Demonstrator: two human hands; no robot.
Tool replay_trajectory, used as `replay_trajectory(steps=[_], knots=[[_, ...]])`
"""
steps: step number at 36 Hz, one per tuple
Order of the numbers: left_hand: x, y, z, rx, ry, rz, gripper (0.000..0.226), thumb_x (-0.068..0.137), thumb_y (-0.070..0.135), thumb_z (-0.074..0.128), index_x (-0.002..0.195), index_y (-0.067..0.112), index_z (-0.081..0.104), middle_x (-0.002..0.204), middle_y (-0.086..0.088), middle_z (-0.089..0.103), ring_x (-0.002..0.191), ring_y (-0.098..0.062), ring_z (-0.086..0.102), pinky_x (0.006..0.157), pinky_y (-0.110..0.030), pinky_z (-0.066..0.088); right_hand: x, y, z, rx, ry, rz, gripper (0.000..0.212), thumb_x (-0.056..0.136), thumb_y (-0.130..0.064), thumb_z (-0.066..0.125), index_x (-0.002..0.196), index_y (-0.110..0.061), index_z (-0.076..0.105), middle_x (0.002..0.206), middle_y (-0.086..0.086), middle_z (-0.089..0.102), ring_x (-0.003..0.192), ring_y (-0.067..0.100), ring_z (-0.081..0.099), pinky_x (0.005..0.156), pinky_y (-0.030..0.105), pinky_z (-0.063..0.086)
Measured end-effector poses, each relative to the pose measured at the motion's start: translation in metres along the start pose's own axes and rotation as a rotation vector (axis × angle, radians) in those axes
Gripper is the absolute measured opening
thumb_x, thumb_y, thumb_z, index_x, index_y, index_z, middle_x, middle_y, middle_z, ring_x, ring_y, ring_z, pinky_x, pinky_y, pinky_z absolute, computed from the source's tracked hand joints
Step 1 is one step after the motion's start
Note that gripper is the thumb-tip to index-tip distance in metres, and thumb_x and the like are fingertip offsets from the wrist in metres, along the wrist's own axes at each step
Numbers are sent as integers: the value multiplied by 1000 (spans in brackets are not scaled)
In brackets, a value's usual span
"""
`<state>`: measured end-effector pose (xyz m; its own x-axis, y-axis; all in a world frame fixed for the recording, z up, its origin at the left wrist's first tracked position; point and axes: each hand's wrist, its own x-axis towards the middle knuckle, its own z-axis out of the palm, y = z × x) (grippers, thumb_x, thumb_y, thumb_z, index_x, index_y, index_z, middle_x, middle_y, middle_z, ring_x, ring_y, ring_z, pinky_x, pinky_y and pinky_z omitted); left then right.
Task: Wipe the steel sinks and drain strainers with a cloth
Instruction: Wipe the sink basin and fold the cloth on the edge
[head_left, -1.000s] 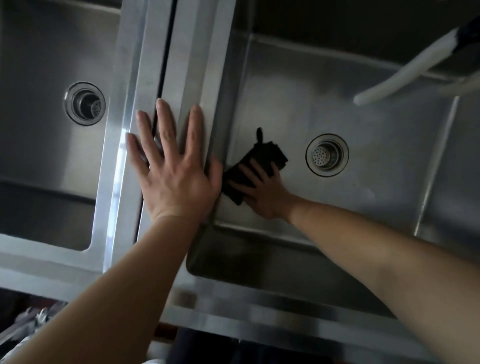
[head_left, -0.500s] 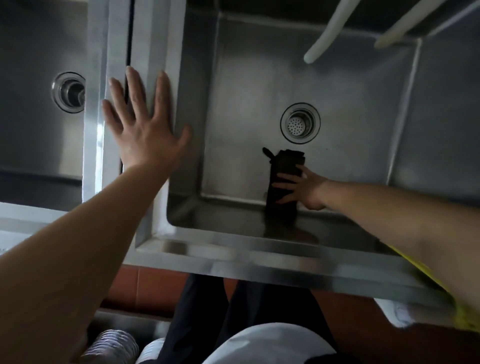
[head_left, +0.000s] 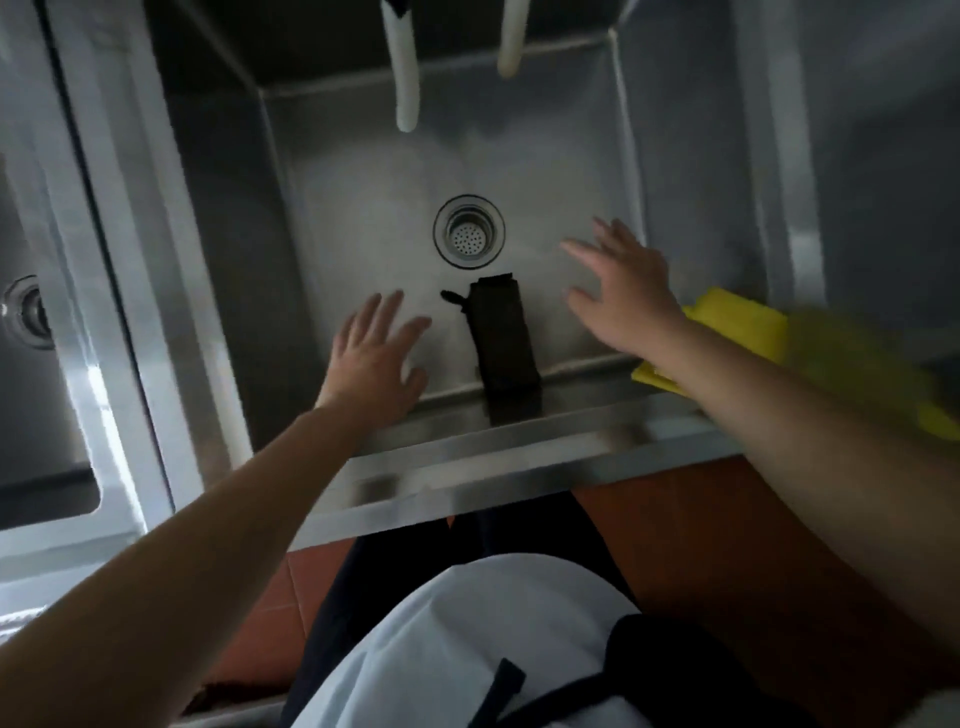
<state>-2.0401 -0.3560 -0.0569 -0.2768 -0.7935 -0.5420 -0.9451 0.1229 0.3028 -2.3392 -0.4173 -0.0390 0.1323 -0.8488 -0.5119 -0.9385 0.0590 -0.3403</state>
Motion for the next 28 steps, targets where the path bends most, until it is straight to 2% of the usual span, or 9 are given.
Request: replay_trajectory(steps=[3, 8, 12, 15, 17, 21, 25, 28], knots=[[27, 15, 34, 114, -249, 121, 62, 101, 46, 45, 157, 36, 20, 168, -3, 1, 154, -31, -2, 123, -49, 4, -26, 8, -11, -17, 76, 39, 53, 97, -39, 54, 148, -30, 44, 165, 4, 21, 153, 26, 11, 119, 55, 13], [78, 32, 77, 296, -308, 254, 64, 102, 53, 34, 157, 42, 4, 168, -5, -7, 153, -33, -6, 122, -50, 3, -67, 19, -6, -148, 88, -37, 50, 97, -40, 51, 145, -28, 47, 165, 5, 24, 154, 26, 11, 118, 61, 8], [109, 45, 112, 484, -299, 484, 60, 101, 61, 16, 156, 45, -3, 167, -4, -15, 152, -33, -17, 120, -55, -10, -76, 32, -4, -319, 52, 10, 53, 97, -48, 47, 148, -34, 41, 167, 2, 14, 155, 22, 0, 118, 64, 2], [126, 43, 133, 589, -283, 574, 60, 99, 63, 6, 156, 46, -1, 167, -5, -14, 151, -33, -20, 119, -56, -15, -62, 45, -20, -353, 178, 28, 60, 93, -50, 53, 148, -34, 39, 167, 3, 13, 155, 26, 1, 115, 68, 2], [137, 43, 142, 617, -258, 609, 61, 98, 63, 3, 156, 46, -2, 167, -7, -13, 151, -34, -20, 120, -56, -13, -43, 58, -36, -401, 274, 40, 64, 90, -52, 52, 149, -34, 36, 168, 4, 11, 154, 30, 2, 114, 70, 4], [150, 49, 152, 577, -212, 636, 61, 98, 64, 8, 157, 46, 3, 167, -11, -10, 151, -38, -17, 120, -58, -10, -1, 84, -60, -459, 356, 70, 72, 87, -51, 50, 153, -35, 28, 168, 5, 5, 154, 32, 3, 113, 70, 6], [161, 71, 159, 499, -129, 642, 65, 95, 64, 9, 156, 43, 17, 167, -15, 7, 152, -44, -2, 121, -60, -3, 29, 106, -69, -537, 330, 58, 76, 91, -48, 53, 157, -37, 15, 168, 3, -5, 155, 28, -2, 117, 66, 4], [179, 97, 167, 439, -109, 628, 66, 95, 66, 10, 157, 43, 16, 167, -15, 3, 152, -43, -6, 119, -60, -8, 42, 120, -75, -602, 300, -8, 77, 93, -51, 50, 158, -38, 9, 168, 4, -7, 155, 27, -3, 120, 60, 3]])
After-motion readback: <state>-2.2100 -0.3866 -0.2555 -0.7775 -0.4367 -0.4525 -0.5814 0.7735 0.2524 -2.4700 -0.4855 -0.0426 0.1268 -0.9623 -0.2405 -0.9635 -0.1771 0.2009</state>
